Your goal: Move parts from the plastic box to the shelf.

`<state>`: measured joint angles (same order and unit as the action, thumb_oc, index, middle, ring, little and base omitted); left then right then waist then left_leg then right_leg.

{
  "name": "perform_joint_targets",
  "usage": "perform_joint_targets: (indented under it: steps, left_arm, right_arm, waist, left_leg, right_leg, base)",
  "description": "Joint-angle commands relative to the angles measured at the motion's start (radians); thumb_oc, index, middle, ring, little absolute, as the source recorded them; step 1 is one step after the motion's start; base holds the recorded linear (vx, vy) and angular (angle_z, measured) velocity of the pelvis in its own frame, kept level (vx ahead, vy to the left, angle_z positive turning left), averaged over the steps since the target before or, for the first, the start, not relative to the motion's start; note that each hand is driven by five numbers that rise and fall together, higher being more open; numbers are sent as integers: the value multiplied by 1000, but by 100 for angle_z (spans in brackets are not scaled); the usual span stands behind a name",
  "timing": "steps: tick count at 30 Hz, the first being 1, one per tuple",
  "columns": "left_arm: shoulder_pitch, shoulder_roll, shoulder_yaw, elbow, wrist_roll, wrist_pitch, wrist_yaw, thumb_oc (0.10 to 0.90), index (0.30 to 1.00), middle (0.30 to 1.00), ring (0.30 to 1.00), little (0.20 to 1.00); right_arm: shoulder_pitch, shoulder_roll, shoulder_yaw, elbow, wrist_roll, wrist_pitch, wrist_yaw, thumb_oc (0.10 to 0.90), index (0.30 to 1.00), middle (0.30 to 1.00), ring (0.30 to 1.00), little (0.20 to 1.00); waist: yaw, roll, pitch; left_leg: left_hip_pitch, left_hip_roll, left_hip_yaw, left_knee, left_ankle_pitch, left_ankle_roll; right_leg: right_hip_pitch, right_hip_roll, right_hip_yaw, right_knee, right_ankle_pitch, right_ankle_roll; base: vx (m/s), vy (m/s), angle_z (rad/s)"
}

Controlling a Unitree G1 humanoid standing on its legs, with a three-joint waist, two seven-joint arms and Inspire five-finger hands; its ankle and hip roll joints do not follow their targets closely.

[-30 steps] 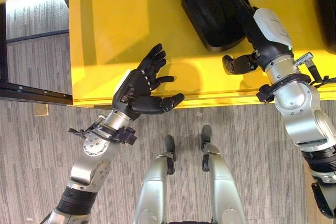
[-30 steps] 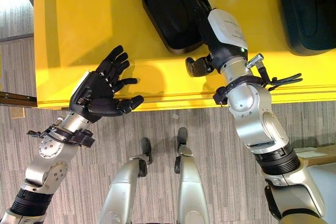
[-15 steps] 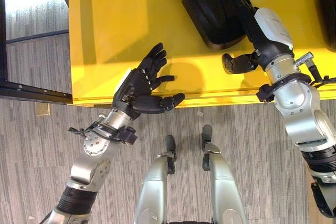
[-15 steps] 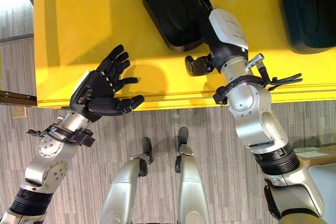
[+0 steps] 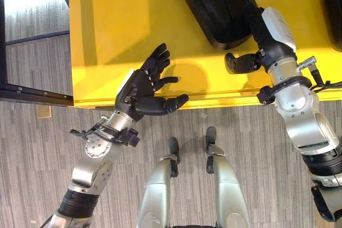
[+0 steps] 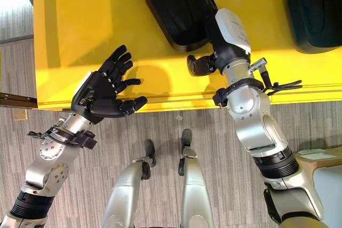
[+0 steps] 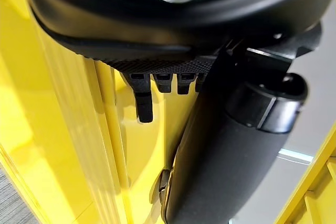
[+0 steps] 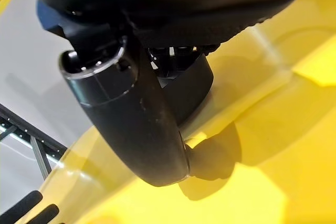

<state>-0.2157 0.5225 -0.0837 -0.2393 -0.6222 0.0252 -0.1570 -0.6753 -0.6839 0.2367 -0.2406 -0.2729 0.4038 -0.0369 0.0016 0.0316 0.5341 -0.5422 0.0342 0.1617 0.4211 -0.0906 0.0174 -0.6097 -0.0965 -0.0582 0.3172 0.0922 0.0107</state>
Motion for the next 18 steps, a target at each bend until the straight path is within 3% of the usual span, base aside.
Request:
perform_joint_targets:
  steps: [1, 18]
  left_arm:
    - [43, -38, -50, -94, 16, 24, -5, 900, 1000, 1000, 1000, 1000]
    - [29, -51, -58, -99, 26, 40, 7, 900, 1000, 1000, 1000, 1000]
  right_arm:
    - [-28, 21, 8, -51, 15, -14, -39, 900, 1000, 1000, 1000, 1000]
    - [12, 90, 1, -35, 80, -20, -111, 900, 1000, 1000, 1000, 1000]
  waist:
    - [5, 41, -14]
    - [0, 42, -14]
  left_leg:
    - [14, -13, -43, -95, 80, -18]
    - [5, -15, -42, -94, 81, -16]
  right_leg:
    - [44, 16, -17, 151, -183, 17]
    - [33, 19, -12, 154, -179, 16]
  base:
    - [0, 0, 0]
    - [0, 0, 0]
